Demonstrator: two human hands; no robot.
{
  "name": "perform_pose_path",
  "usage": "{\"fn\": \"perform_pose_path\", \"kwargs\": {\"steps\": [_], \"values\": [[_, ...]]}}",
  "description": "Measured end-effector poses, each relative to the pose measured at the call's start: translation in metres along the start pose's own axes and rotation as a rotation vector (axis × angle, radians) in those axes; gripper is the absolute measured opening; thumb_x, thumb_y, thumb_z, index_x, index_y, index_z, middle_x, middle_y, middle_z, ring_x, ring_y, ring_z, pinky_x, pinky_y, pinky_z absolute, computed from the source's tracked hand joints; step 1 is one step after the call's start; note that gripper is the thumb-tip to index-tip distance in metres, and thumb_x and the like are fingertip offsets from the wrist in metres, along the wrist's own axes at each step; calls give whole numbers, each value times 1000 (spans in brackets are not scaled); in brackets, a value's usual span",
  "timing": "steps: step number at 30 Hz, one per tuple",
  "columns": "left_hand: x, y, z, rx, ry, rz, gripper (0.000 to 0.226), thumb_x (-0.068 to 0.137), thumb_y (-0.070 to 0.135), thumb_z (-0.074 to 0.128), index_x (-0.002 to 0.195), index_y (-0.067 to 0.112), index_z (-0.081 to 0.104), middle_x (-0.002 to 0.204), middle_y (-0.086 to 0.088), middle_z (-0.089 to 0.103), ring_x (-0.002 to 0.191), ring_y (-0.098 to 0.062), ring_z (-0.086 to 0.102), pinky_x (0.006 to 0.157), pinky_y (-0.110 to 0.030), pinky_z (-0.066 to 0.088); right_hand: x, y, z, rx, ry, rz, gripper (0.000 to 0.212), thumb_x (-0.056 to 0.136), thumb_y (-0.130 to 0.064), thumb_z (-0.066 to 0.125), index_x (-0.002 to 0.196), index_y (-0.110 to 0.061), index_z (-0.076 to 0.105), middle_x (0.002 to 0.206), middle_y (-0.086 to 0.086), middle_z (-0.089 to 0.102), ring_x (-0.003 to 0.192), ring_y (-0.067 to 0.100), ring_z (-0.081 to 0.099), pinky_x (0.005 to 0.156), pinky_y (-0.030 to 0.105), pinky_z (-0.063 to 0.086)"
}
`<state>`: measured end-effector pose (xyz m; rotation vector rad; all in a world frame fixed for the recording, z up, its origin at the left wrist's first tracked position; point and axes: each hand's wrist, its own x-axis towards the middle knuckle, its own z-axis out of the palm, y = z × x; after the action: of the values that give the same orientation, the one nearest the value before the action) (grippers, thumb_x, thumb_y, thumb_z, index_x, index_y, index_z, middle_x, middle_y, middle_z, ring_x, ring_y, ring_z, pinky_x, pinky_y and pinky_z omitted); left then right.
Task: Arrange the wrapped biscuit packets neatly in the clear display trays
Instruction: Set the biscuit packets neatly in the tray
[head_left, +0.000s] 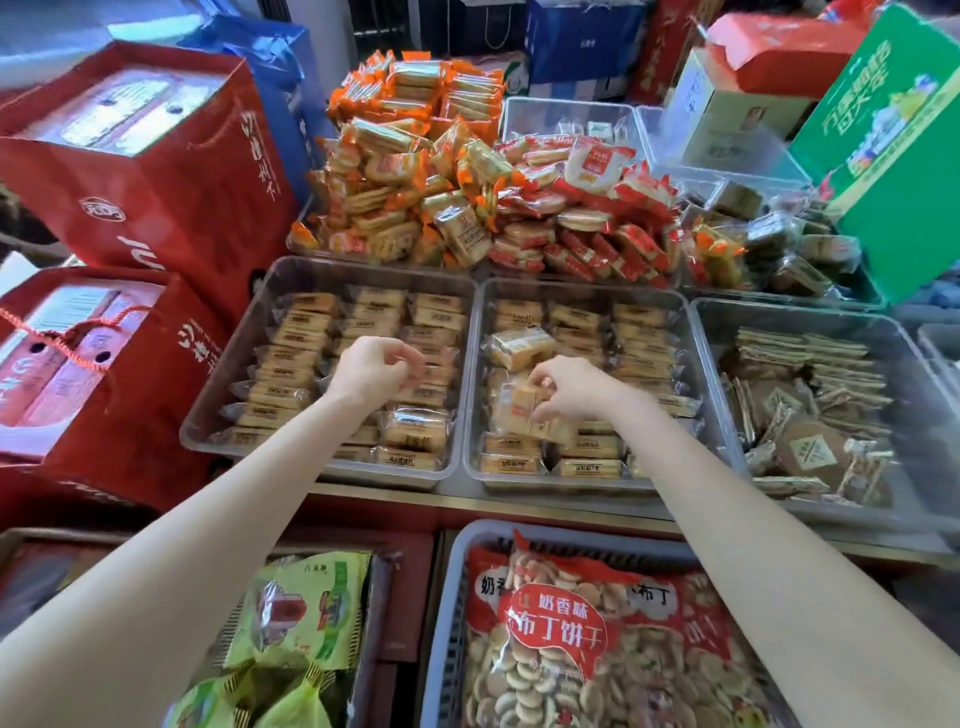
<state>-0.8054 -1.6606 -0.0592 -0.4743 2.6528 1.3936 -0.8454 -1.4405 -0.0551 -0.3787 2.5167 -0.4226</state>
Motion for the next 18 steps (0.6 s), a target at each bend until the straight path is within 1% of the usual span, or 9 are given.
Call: {"fn": "perform_pose_path", "kwargs": {"steps": [1,3,5,7,8,10,14,16,18], "values": [[0,-10,-6,23,34,-24,22,91,3,49,89,15,68,100,-7,70,89,-14,67,85,-29,53,1,1,5,-53,6,3,43,86,-18,68,126,-10,54,127,7,56,114,24,53,91,30,43],[-1,-29,-16,93,110,-60,24,91,4,49,91,16,69,107,-8,69,101,-17,62,89,-26,46,4,-4,12,-50,121,-24,34,87,-20,65,118,-9,58,120,8,59,109,23,55,89,31,46],[-4,-43,-29,177,170,-90,25,92,6,48,103,13,69,113,-7,66,109,-19,57,86,-24,39,12,-21,12,-73,285,-106,32,88,-22,63,117,-9,59,114,7,58,110,24,51,92,33,44],[-6,-57,-42,231,170,-110,31,93,5,46,116,12,65,119,-10,64,113,-23,55,89,-26,39,26,-47,10,-109,387,-208,30,90,-22,61,117,-10,59,114,7,57,114,25,46,95,33,39],[-6,-65,-48,261,157,-120,34,93,5,44,122,12,62,122,-11,62,114,-25,55,92,-29,40,34,-63,12,-75,383,-253,30,90,-23,61,117,-10,59,116,7,57,115,24,46,95,33,39],[-9,-79,-60,346,102,-152,38,94,6,42,130,12,55,127,-14,58,117,-30,53,98,-35,41,53,-95,24,-22,278,-333,36,89,-23,62,121,-7,57,121,10,56,116,25,49,95,32,40],[-10,-98,-82,533,-122,-239,43,97,6,37,139,5,41,140,-18,46,128,-31,45,102,-31,31,94,-143,74,-224,88,-391,49,90,-23,61,131,-2,45,131,16,47,122,31,43,98,37,39],[-4,-106,-92,617,-161,-216,48,97,3,35,144,5,31,143,-17,42,129,-30,43,103,-29,31,109,-156,94,-389,123,-363,48,92,-15,55,135,-5,38,136,16,42,126,32,38,103,41,33],[2,-115,-96,670,-191,-190,59,94,2,37,149,14,20,149,-15,35,131,-30,41,107,-32,33,116,-163,104,-516,205,-314,50,90,-9,51,137,-6,35,140,16,37,130,33,33,107,46,27]]}}
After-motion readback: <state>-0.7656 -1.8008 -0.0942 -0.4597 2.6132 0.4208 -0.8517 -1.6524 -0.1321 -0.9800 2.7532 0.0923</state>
